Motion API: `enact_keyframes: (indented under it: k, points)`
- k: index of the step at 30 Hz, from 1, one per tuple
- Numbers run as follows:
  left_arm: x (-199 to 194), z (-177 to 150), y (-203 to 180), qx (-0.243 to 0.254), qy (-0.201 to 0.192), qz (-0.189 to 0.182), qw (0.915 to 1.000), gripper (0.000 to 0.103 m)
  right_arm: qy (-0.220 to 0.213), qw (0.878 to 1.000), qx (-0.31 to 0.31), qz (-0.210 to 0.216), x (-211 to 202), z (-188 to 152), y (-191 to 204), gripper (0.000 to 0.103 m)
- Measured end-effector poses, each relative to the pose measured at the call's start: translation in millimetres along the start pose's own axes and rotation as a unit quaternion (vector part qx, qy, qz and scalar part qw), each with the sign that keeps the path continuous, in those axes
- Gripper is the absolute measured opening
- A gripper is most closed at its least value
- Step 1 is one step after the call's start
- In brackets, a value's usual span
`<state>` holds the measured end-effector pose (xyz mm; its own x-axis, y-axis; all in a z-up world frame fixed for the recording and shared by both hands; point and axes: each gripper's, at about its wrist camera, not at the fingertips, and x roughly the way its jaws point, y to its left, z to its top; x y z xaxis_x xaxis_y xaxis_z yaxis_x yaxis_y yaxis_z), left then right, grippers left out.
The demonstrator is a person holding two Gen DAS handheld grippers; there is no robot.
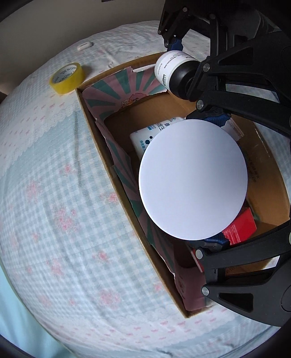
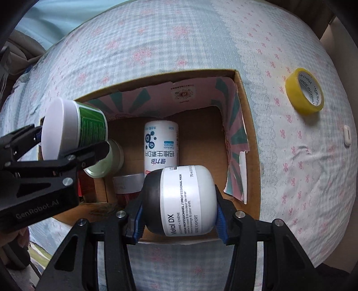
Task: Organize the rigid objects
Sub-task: 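Open both tools to drop the two jars into the box, then move both tools away from the box toward the tape roll and earbud case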
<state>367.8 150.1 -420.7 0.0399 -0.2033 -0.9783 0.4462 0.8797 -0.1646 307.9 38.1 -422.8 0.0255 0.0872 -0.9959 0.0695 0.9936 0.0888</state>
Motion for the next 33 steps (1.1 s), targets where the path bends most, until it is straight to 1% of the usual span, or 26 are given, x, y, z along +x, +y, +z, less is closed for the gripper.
enact_keyframes:
  k: [3,4,5,6,7,8,9,10,15,18,21,27,30,33]
  points:
    - [4,0,0,-0.006,0.004,-0.003,1.0,0.068,0.004,1.0,-0.012,-0.005,7,-3,-1,0.047]
    - [5,0,1,-0.011,0.007,0.0,0.9999,0.071,0.004,1.0,-0.021,-0.006,8,-4,0,0.047]
    - [5,0,3,-0.017,0.01,-0.001,0.9998,0.087,0.004,1.0,-0.029,-0.007,9,-5,1,0.047]
    - [3,-1,4,-0.022,0.01,-0.005,0.9997,0.099,0.002,0.999,-0.031,-0.009,9,-7,1,0.048]
    - [-1,-1,5,-0.025,0.005,-0.005,0.9996,0.103,-0.003,1.0,-0.03,-0.009,9,-8,1,0.055]
    - [-4,-2,6,-0.027,0.0,-0.005,0.9996,0.103,-0.013,1.0,-0.026,-0.006,7,-9,-1,0.063]
    - [-8,-3,7,-0.026,-0.001,-0.003,0.9997,0.103,-0.022,1.0,-0.022,-0.002,4,-10,-2,0.085]
    - [-11,-4,8,-0.025,-0.003,0.002,0.9997,0.103,-0.03,0.999,-0.018,0.002,2,-11,-4,0.102]
    - [-25,-19,14,-0.034,-0.009,0.012,0.9993,0.103,-0.059,0.998,-0.02,0.004,-10,-19,-12,0.103]
    - [-35,-27,19,-0.049,-0.015,0.018,0.9985,0.103,-0.078,0.996,-0.032,-0.002,-17,-24,-11,0.103]
    - [-47,-35,21,-0.065,-0.024,0.02,0.9974,0.103,-0.085,0.996,-0.031,-0.001,-25,-25,-11,0.103]
    - [-83,-54,16,-0.072,-0.054,0.036,0.9953,0.103,-0.115,0.993,-0.008,0.013,-51,-33,-17,0.103]
    - [-104,-68,11,-0.076,-0.069,0.048,0.9936,0.103,-0.126,0.992,-0.009,0.016,-66,-40,-16,0.103]
    - [-124,-85,8,-0.091,-0.081,0.057,0.991,0.103,-0.136,0.991,-0.009,0.016,-84,-51,-14,0.103]
